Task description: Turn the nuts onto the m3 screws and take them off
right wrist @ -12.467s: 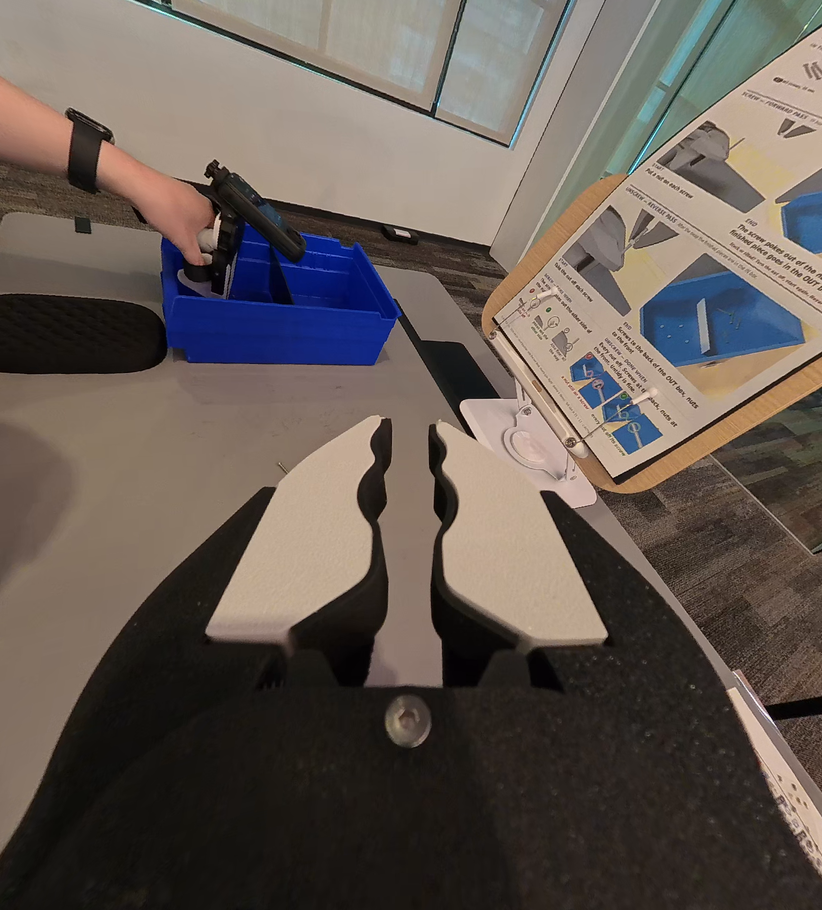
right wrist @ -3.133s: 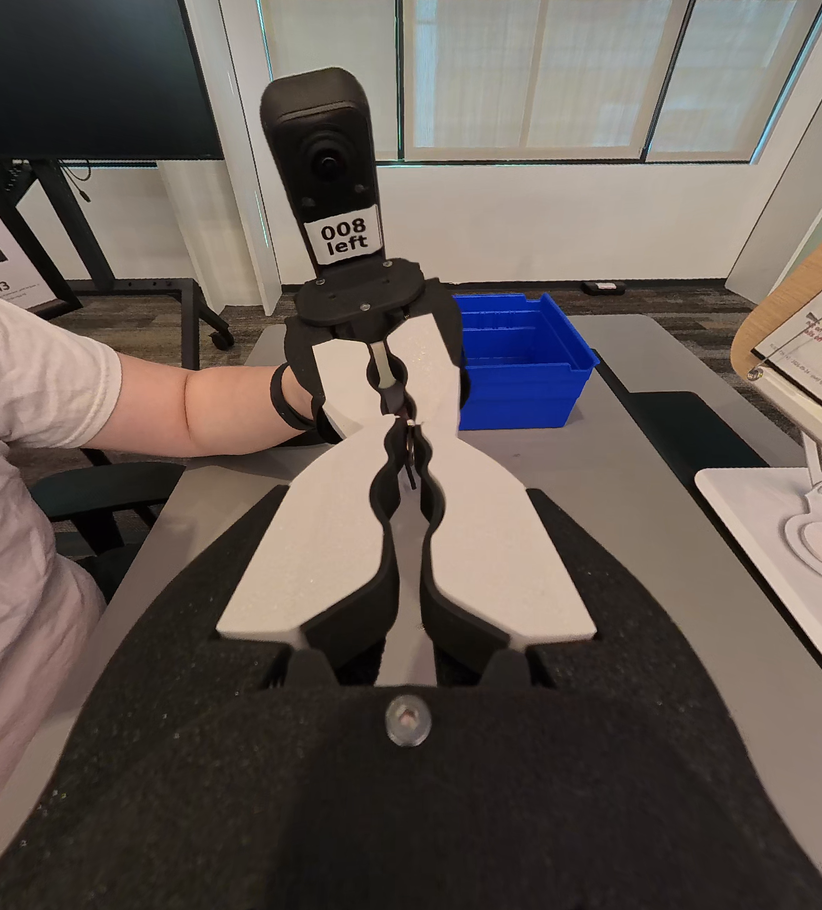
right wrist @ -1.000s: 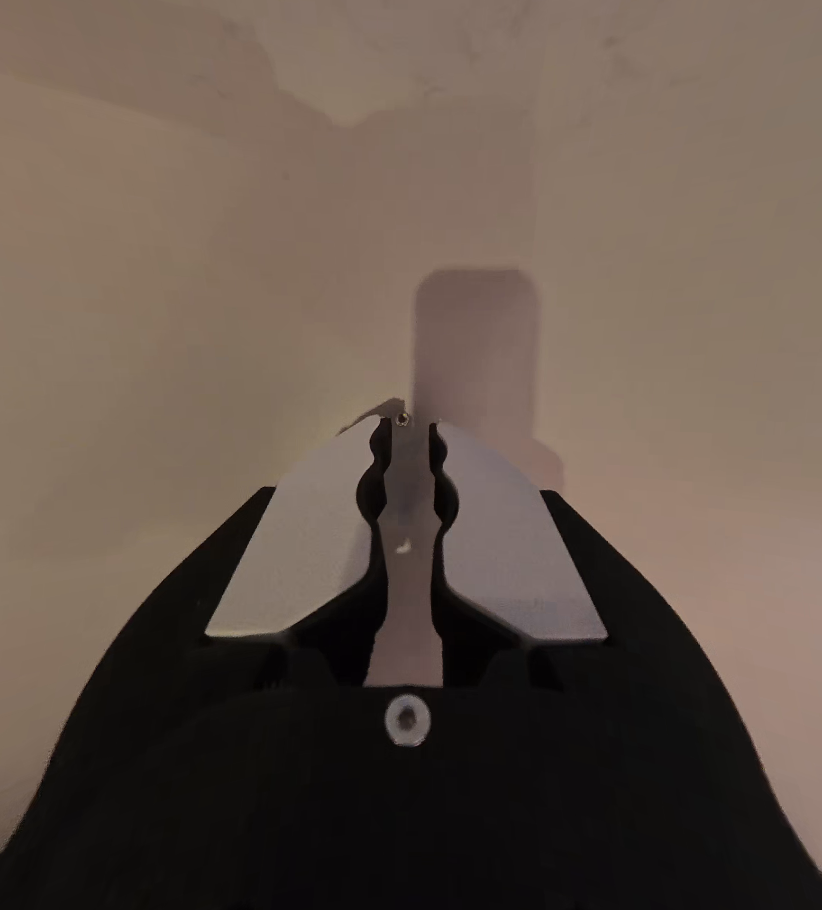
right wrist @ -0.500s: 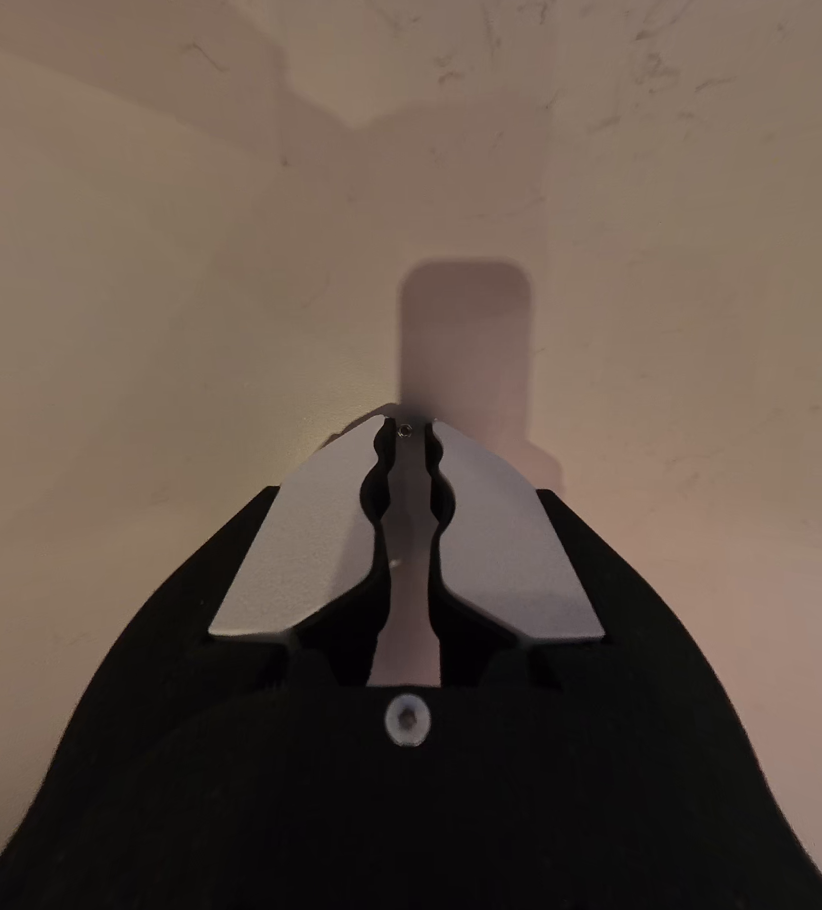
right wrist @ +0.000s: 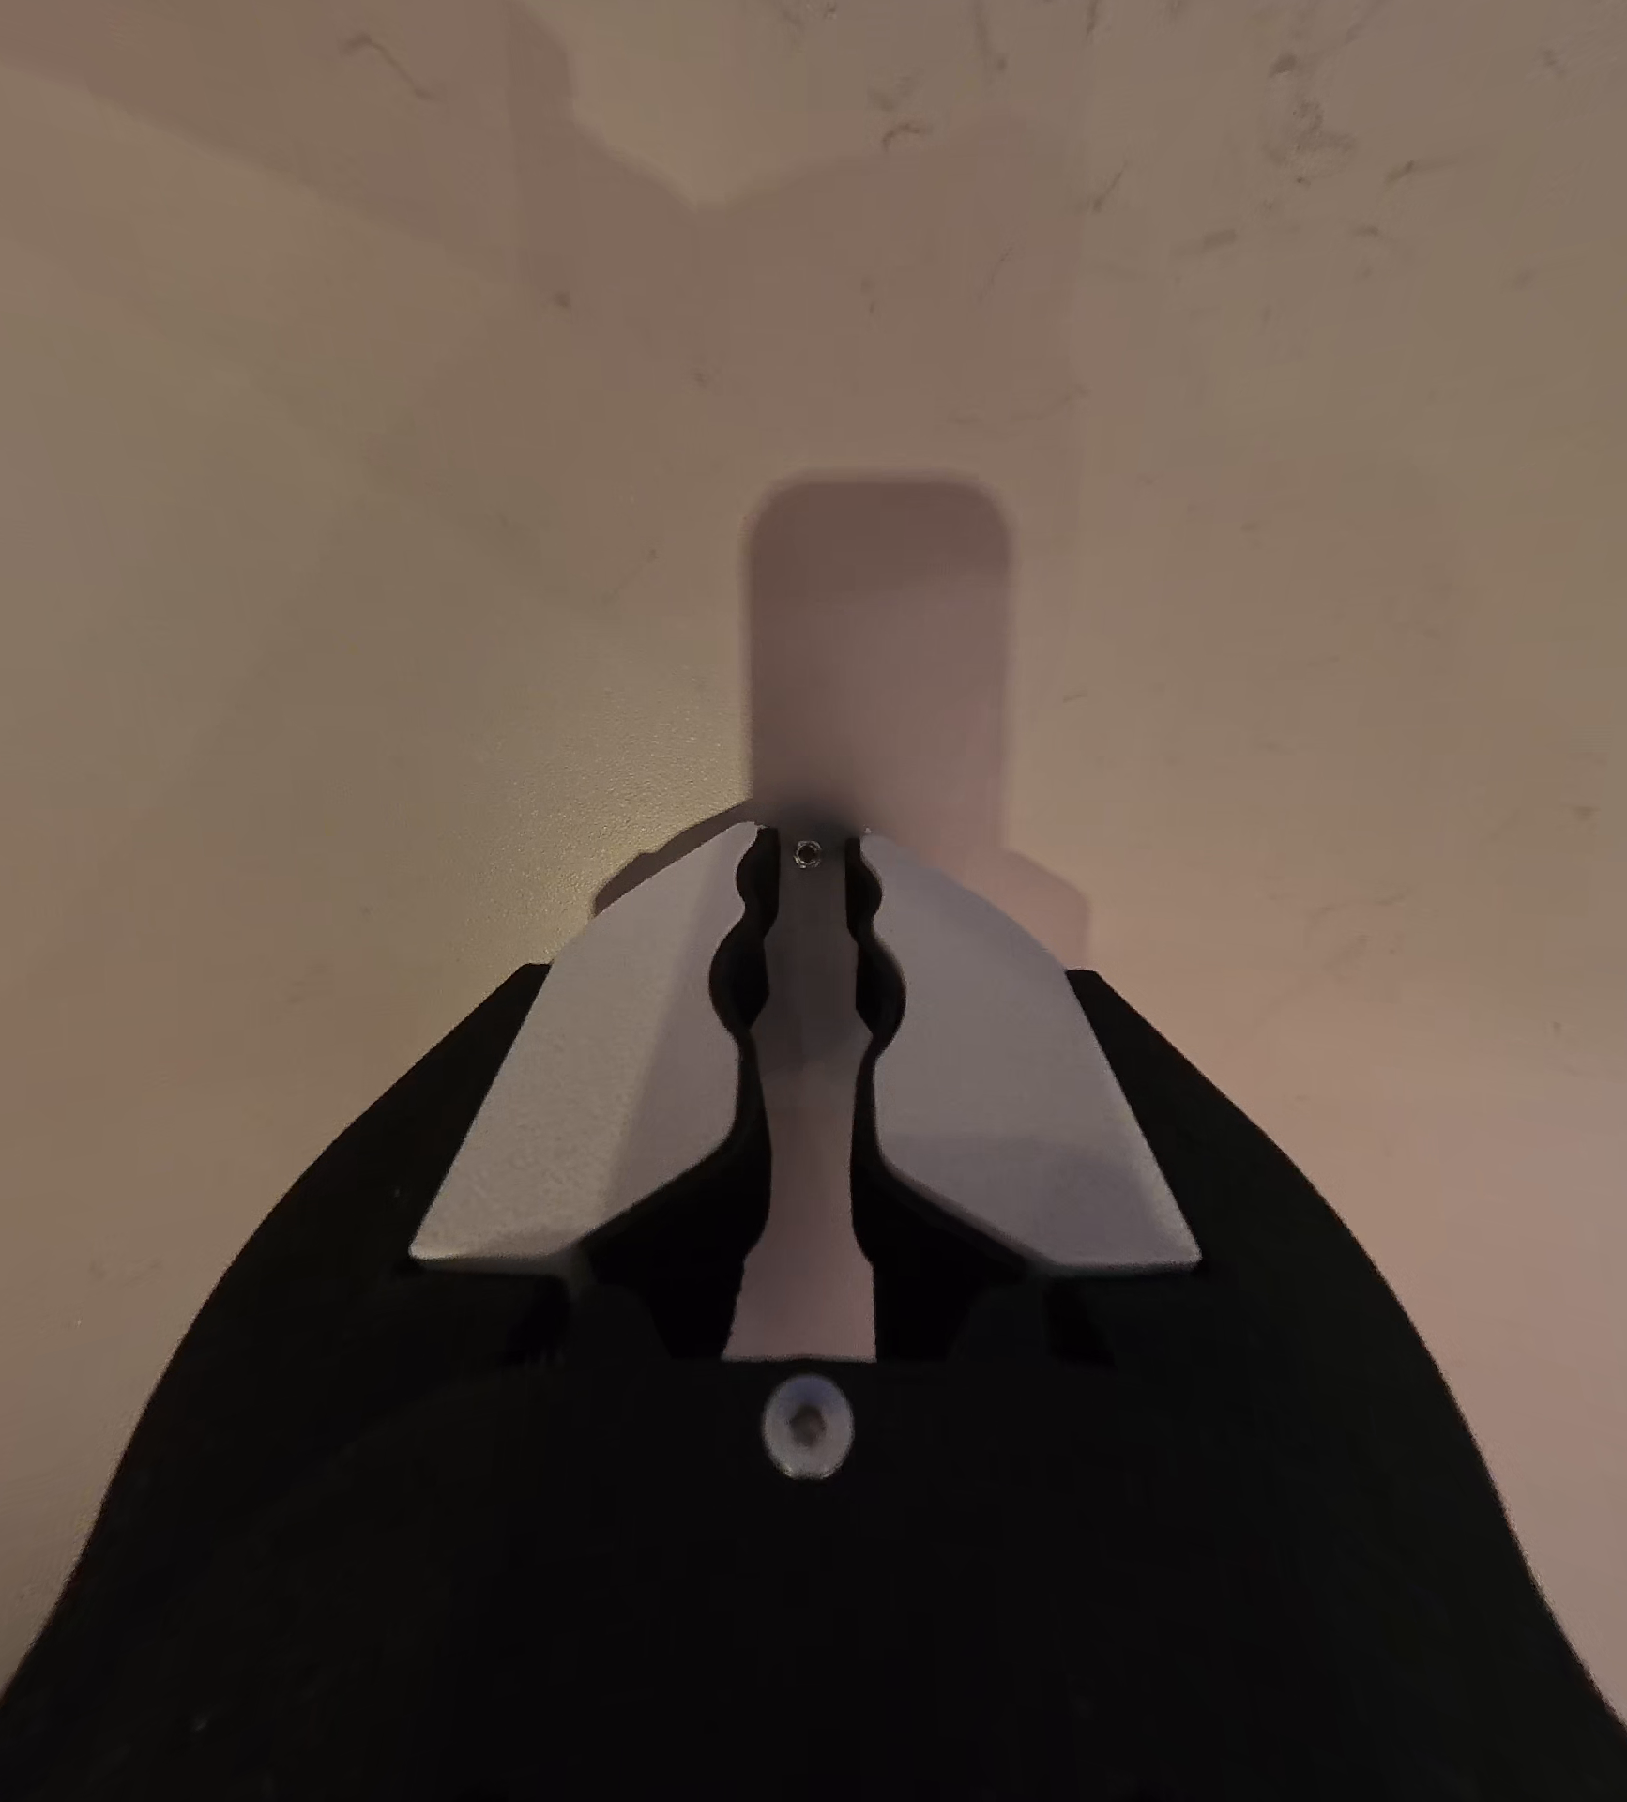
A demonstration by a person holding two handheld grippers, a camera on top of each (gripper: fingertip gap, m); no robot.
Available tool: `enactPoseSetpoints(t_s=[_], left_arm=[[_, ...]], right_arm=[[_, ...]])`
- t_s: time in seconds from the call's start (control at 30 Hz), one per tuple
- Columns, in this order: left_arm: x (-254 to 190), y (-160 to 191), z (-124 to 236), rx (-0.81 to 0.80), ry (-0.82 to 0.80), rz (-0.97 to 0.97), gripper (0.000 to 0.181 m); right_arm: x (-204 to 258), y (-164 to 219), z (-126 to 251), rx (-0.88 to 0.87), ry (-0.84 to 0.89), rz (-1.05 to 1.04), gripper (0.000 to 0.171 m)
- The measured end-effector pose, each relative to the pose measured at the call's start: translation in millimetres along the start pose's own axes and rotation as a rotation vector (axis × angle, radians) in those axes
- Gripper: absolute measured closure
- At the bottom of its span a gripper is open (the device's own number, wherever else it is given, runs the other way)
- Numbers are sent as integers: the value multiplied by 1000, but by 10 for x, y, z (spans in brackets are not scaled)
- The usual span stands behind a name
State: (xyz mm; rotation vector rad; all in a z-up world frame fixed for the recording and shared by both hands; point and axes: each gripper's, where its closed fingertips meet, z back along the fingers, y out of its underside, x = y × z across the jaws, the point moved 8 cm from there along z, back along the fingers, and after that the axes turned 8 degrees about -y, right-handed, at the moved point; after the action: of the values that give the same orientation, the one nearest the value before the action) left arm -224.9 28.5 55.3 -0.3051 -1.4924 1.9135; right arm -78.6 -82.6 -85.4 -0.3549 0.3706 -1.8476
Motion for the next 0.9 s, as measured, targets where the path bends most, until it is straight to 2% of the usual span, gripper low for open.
enactPoseSetpoints(t_s=[0.5, 0.7, 0.8, 0.9], left_arm=[[-40, -12, 10, -2, 18, -10, 180], [-55, -21, 19, -1, 40, -5, 180], [-53, -32, 33, -2, 47, -3, 180], [-42, -49, 53, -9, 48, -2, 180]], right_arm=[[45, -42, -11, 38, 34, 4, 166], [45, -37, -8, 28, 8, 3, 161], [6, -11, 38, 42, 67, 45, 160], [-11, 1, 114, 13, 53, 32, 158]])
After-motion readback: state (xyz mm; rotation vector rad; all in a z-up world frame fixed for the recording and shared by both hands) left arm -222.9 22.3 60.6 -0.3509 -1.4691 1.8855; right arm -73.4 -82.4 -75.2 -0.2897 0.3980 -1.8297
